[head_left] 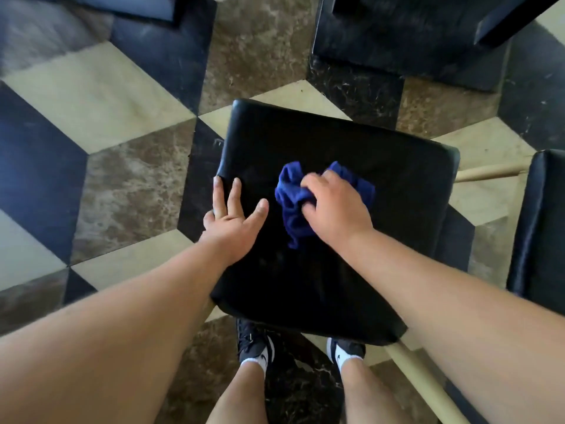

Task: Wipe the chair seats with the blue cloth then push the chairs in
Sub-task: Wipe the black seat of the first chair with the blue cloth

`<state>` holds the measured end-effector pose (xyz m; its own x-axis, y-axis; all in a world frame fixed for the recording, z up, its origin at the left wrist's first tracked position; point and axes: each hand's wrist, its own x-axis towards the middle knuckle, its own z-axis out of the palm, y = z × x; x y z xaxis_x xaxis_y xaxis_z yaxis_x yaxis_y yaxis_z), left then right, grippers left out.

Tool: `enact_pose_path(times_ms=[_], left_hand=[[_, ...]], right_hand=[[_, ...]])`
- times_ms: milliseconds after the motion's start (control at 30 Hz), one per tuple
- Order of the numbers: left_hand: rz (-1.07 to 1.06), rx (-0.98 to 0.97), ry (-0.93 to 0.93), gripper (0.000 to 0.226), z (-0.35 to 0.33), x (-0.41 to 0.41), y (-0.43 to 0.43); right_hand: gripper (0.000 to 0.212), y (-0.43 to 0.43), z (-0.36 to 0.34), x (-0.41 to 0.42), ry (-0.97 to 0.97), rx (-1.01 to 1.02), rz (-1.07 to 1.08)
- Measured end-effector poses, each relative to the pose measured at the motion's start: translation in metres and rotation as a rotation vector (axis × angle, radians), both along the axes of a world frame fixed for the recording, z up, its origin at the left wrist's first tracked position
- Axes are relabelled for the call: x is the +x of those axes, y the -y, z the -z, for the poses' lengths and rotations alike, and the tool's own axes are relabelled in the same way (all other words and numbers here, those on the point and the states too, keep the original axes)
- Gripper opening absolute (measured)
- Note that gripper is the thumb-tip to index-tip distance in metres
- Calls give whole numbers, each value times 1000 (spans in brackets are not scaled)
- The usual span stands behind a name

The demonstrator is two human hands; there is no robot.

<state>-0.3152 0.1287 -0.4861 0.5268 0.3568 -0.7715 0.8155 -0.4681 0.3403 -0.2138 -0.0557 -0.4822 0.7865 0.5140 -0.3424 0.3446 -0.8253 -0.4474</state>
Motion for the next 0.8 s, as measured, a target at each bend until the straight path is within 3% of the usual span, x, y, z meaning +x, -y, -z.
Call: enact_pose_path(times_ms=[100, 200, 267, 400, 500, 567, 633, 700, 800], left_hand=[[-396, -108, 225, 74, -14, 9, -14], [-1055, -362, 162, 88, -31, 26, -36], [-1181, -435, 194, 87, -34, 30, -46], [-1283, -386, 209, 91, -31, 29, -51], [-1157, -365, 176, 81, -21, 30, -44], [-820, -92, 133, 62, -11, 25, -33], [-393, 126, 72, 62, -1, 12, -11], [-246, 164, 1, 86, 2, -8, 14], [-140, 242, -103, 105, 11, -34, 36]], right_hand=[[19, -63, 5, 30, 32, 22, 236], [20, -107, 11, 31, 44, 43, 243], [18, -124, 13, 13, 51, 47, 137], [16, -113, 12, -61, 2, 60, -163], [23, -57, 1, -125, -177, 95, -516], [27, -11, -6, -138, -253, 73, -711], [24, 24, -5, -116, -230, -6, -808], [26, 46, -2, -74, -169, -67, -736], [19, 53, 3, -1, -44, -66, -365]])
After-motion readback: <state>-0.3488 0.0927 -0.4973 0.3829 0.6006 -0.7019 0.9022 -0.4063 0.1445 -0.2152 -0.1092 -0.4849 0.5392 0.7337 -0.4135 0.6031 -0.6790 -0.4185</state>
